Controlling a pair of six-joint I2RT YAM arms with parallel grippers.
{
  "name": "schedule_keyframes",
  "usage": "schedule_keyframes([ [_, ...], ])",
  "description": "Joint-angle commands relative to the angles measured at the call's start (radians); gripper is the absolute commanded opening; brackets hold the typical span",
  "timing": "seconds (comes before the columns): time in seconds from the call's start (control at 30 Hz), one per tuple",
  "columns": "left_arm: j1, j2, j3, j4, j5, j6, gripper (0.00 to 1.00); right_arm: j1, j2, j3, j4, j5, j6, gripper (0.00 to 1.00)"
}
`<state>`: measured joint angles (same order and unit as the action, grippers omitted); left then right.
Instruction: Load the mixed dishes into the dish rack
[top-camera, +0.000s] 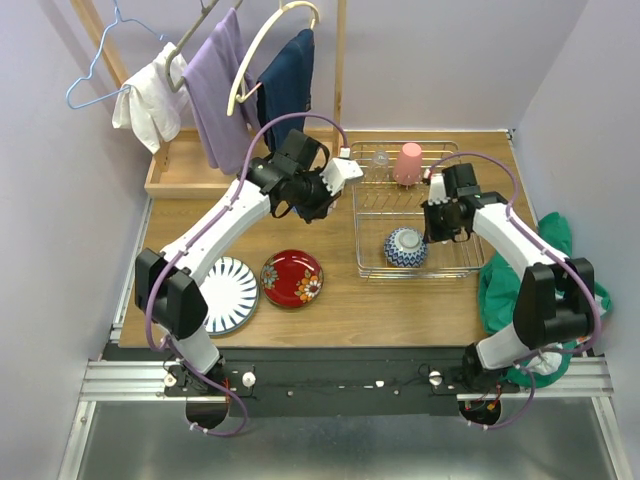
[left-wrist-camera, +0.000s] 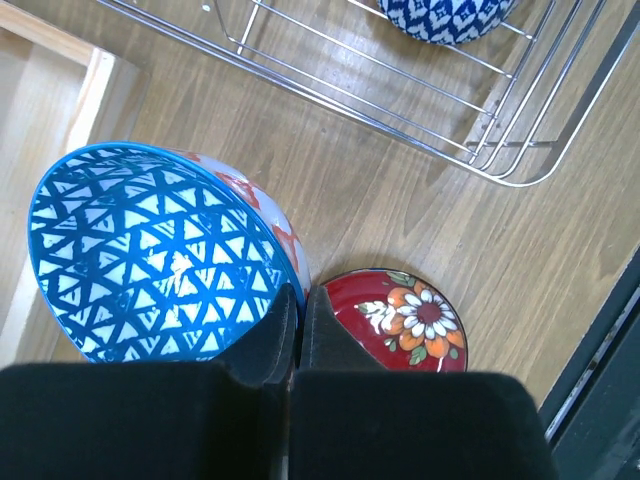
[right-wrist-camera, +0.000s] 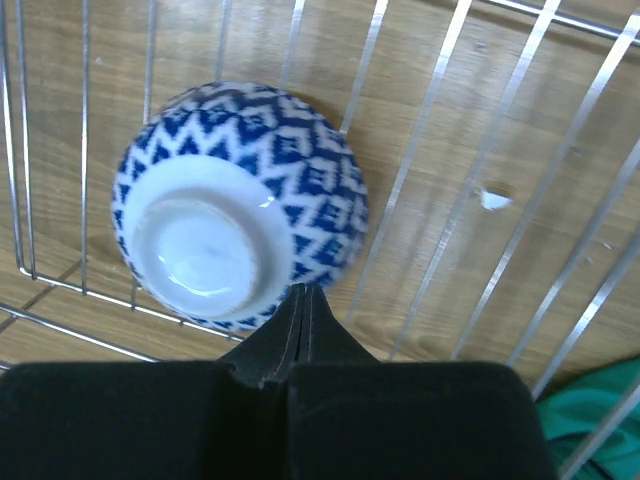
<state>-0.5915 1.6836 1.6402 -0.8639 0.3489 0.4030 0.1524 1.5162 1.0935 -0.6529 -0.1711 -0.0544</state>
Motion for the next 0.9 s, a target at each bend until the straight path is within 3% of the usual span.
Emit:
schedule_keyframes([
  [0.0, -0.007, -0.067, 0.02, 0.012, 0.015, -0.007, 0.0, 0.07, 0.073, 0.061, 0.004, 0.035, -0.016, 0.01],
  [0.33, -0.005, -0.116, 0.017, 0.025, 0.047, -0.038, 0.0, 0.157, 0.225, 0.222, 0.024, 0.051, -0.019, 0.01],
  [0.6, -0.005, -0.091, 0.086, 0.12, 0.215, -0.174, 0.0, 0.167, 0.202, 0.276, 0.022, 0.165, -0.033, 0.01],
  [0.73, -0.008, -0.073, 0.067, 0.303, 0.34, -0.338, 0.0, 0.141, 0.101, 0.256, 0.038, 0.397, -0.03, 0.01],
  [0.83, -0.027, -0.03, 0.043, 0.498, 0.386, -0.55, 0.0, 0.055, 0.0, 0.214, 0.036, 0.471, 0.025, 0.01],
  [0.87, -0.037, -0.015, 0.043, 0.581, 0.39, -0.654, 0.0, 0.024, -0.022, 0.201, 0.03, 0.479, 0.045, 0.06],
])
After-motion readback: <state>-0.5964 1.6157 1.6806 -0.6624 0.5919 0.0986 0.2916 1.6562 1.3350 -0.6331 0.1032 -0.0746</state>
